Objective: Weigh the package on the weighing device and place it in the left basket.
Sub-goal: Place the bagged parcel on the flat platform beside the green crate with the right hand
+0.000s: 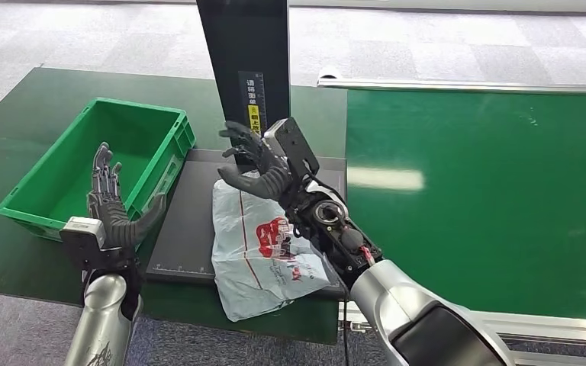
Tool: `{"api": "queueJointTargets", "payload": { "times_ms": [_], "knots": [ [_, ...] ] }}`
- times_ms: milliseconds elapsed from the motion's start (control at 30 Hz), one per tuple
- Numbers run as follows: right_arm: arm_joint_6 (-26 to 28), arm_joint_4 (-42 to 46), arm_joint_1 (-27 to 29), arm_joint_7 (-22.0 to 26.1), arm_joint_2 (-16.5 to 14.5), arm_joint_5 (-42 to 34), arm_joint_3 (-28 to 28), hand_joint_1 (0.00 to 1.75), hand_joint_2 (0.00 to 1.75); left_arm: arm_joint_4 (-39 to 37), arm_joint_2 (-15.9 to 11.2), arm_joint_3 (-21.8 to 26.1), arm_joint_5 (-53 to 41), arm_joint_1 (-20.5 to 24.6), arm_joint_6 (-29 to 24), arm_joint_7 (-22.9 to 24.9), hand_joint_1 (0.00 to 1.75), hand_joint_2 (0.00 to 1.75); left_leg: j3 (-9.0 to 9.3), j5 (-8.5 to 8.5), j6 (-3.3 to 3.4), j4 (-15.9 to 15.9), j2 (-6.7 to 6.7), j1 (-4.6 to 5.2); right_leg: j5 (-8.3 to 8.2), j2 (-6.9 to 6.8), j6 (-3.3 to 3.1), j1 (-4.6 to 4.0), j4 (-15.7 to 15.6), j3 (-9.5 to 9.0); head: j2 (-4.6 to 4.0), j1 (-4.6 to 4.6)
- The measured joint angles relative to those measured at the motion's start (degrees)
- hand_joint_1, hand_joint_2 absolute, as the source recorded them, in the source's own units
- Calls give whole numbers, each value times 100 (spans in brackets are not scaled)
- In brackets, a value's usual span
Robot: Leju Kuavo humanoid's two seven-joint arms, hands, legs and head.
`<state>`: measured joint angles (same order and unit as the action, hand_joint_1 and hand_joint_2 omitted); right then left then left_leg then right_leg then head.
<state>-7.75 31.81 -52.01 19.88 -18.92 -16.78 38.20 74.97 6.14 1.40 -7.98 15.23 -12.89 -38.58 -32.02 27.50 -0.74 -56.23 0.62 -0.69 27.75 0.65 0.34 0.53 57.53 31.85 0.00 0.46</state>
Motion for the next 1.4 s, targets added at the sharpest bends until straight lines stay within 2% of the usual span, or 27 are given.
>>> {"api": "queueJointTargets", "payload": {
  "times_ms": [133, 333, 500, 633, 767, 867, 967, 1200, 1400],
  "knots": [
    [-207, 409, 155, 114, 137, 25, -421, 0, 175, 1, -1, 25, -136, -9, 58, -28, 0, 175, 0, 0, 0, -1, 1, 0, 0, -1, 0, 0, -1, 1, 0, -1],
    [306, 1690, 703, 195, 471, 734, -1206, 0, 175, 132, -49, 24, -313, -115, 69, -110, 0, 175, 0, 1, 0, -1, 2, 0, 0, -1, 0, 0, -1, 1, -1, 0],
    [364, 2521, 1280, 303, 705, 1070, -1729, 0, 175, 416, -146, -100, -640, -206, 66, -52, 0, 175, 0, 1, 0, -1, 3, 0, 0, -2, 0, 0, -2, 1, 0, 0],
    [364, 2951, 1782, 391, 870, 1235, -2014, 0, 175, 662, -283, -502, -1447, -256, 286, 309, 0, 175, 0, 1, 0, -1, 4, 0, 0, -3, 0, 0, -3, 0, 0, 0],
    [348, 3186, 2298, 498, 1032, 1345, -2220, 0, 175, 610, -460, -1280, -2811, -279, 217, 724, 0, 175, 0, 2, 1, -1, 3, 1, 0, -3, 0, 1, -4, 1, 0, 0],
    [304, 3273, 2587, 550, 1118, 1395, -2331, 0, 175, 240, -537, -1813, -3527, -223, -77, 888, 0, 175, 0, 2, 1, -1, 2, 1, 0, -2, 0, 2, -5, 3, 0, 0],
    [255, 3347, 2781, 586, 1166, 1398, -2411, 0, 175, -334, -562, -2233, -3803, -63, -344, 934, 0, 175, 1, 2, 1, -1, 3, 1, 0, -2, 0, 2, -4, 3, 0, -1],
    [191, 3506, 3067, 587, 1227, 1392, -2494, 0, 175, -1439, -585, -2913, -4328, 332, -559, 1103, 0, 175, 1, 2, 0, -1, 1, 0, 0, 1, 0, 1, -4, 4, 0, -2],
    [176, 3700, 3256, 595, 1235, 1382, -2496, 0, 175, -2871, -266, -3401, -4750, 954, -799, 1234, 0, 175, 2, 1, 1, -1, 8, 4, 0, -8, 0, 5, -4, -7, -1, -1]
  ]
}}
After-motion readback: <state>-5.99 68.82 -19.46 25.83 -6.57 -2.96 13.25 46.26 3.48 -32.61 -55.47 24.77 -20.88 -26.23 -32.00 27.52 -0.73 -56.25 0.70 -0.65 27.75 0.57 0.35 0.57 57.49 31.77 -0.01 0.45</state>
